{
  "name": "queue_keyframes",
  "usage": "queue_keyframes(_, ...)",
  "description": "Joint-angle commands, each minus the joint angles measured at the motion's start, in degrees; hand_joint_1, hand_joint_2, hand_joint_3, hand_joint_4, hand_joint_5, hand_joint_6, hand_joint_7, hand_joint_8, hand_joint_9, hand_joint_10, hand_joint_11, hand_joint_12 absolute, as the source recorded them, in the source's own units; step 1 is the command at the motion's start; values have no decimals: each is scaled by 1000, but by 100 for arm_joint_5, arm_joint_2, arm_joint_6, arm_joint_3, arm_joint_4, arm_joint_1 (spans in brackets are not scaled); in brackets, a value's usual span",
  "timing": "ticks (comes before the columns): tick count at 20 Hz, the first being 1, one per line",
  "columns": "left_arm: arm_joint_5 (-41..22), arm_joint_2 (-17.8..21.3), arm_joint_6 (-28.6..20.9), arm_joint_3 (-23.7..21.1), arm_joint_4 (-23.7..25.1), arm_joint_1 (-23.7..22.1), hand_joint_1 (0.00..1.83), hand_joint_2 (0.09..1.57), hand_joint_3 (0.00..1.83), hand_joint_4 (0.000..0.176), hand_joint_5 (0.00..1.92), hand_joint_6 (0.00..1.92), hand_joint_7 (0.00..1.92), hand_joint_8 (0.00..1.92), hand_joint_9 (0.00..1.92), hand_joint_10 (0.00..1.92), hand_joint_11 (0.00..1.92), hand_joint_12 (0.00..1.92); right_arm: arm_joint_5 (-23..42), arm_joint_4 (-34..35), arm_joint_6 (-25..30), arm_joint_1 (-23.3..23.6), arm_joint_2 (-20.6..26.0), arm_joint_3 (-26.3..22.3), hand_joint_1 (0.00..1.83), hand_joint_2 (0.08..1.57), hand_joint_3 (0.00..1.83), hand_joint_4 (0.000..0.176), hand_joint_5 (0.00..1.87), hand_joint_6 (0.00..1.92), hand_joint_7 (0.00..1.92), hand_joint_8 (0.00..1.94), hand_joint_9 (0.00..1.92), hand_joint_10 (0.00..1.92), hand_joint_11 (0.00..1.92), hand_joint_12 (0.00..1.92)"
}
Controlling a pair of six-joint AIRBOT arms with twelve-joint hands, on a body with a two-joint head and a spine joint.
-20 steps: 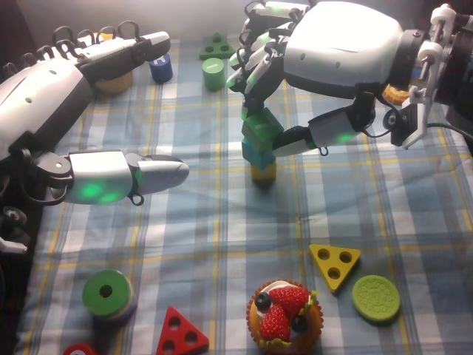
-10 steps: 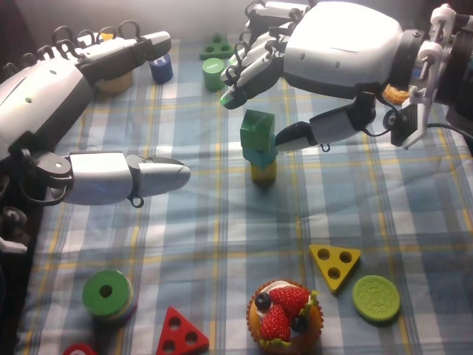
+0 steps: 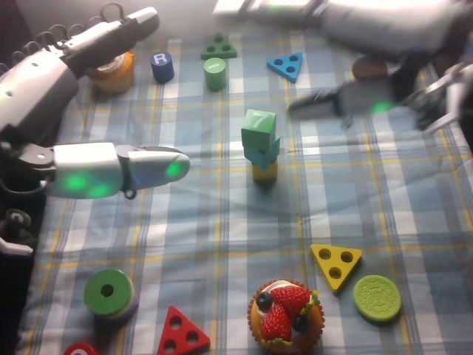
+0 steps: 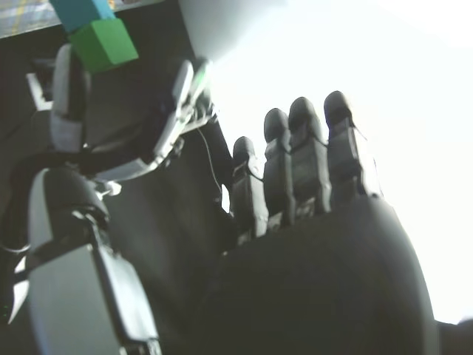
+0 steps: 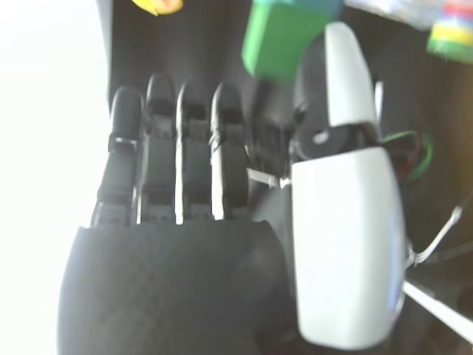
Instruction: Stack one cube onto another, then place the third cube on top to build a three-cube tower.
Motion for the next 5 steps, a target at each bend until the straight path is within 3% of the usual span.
queue_keyframes(1, -889, 71, -335, 61, 170, 10, 775, 738, 0, 143, 199, 2, 241, 0, 203, 0, 0, 431, 805, 313, -119, -25, 104, -82, 633, 1070, 10, 92, 79, 0, 40, 0, 7, 0, 0, 8)
queue_keyframes(3, -1352, 174, -1397, 175, 432, 194, 776, 737, 0, 173, 119, 6, 219, 0, 145, 10, 0, 232, 1371, 835, -664, -336, 615, -520, 572, 1076, 9, 85, 71, 0, 38, 1, 0, 0, 0, 0)
queue_keyframes(4, -1495, 198, -1817, 219, 539, 249, 814, 739, 0, 143, 111, 3, 212, 0, 107, 8, 0, 103, 1648, 1053, -869, -512, 816, -695, 513, 1099, 16, 72, 34, 1, 11, 0, 0, 0, 0, 0)
queue_keyframes(5, -1666, 219, -2526, 320, 715, 352, 839, 738, 0, 128, 108, 2, 219, 3, 104, 8, 0, 75, 2210, 1448, -965, -870, 1016, -921, 534, 1125, 19, 60, 31, 2, 8, 1, 0, 0, 0, 0)
